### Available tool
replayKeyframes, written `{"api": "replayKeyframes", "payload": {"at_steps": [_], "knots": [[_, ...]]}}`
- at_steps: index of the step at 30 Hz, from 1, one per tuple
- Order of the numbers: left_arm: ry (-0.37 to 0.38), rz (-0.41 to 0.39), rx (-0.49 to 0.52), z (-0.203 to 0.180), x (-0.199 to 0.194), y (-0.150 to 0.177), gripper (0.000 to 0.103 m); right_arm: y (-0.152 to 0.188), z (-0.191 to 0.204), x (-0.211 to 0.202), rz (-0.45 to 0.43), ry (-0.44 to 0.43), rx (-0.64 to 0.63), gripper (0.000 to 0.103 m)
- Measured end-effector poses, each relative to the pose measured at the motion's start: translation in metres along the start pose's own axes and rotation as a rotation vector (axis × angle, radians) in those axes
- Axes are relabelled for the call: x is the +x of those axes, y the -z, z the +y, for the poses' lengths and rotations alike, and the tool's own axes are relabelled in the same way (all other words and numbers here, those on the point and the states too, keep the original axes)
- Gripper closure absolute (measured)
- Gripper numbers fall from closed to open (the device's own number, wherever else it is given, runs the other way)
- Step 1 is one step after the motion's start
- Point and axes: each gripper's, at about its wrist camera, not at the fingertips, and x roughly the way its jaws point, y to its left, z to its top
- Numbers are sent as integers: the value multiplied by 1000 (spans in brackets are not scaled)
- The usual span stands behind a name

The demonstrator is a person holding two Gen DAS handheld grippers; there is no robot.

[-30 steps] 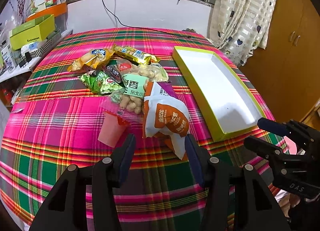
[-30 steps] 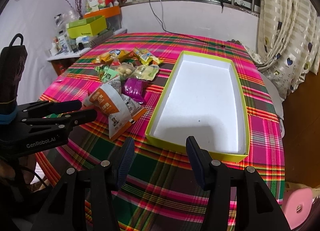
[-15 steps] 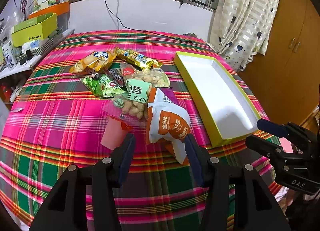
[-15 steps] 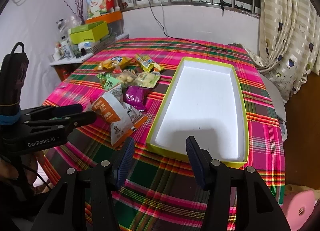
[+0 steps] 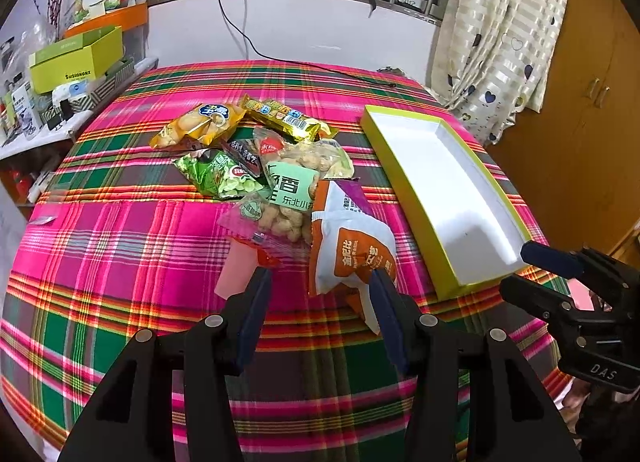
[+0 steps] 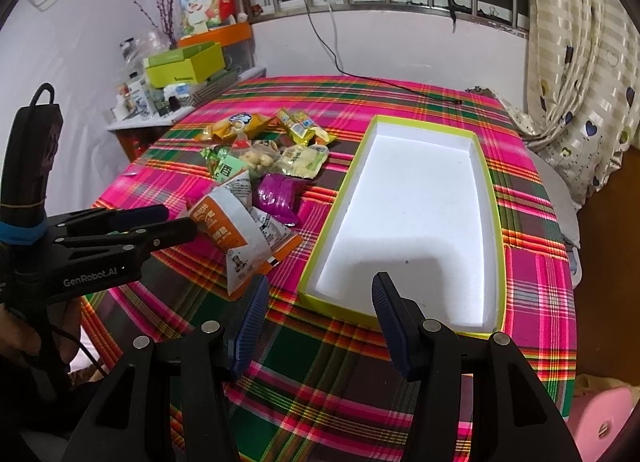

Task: Organize snacks
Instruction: 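Move left tool toward pink cup while right tool approaches white-orange snack bag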

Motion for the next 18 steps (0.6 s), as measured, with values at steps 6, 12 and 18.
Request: {"api": "replayKeyframes", "payload": {"at_steps": [6,12,18], "knots": [[7,0,-5,1,2,0,51,0,1,2,7,-12,-5,51],[24,-2,-13,2,1,-1,51,-2,0,4,11,-24,-1,50],[17,-10,-16,4,1,-3,51,-4,1,7,15,-32,-11,51]]}}
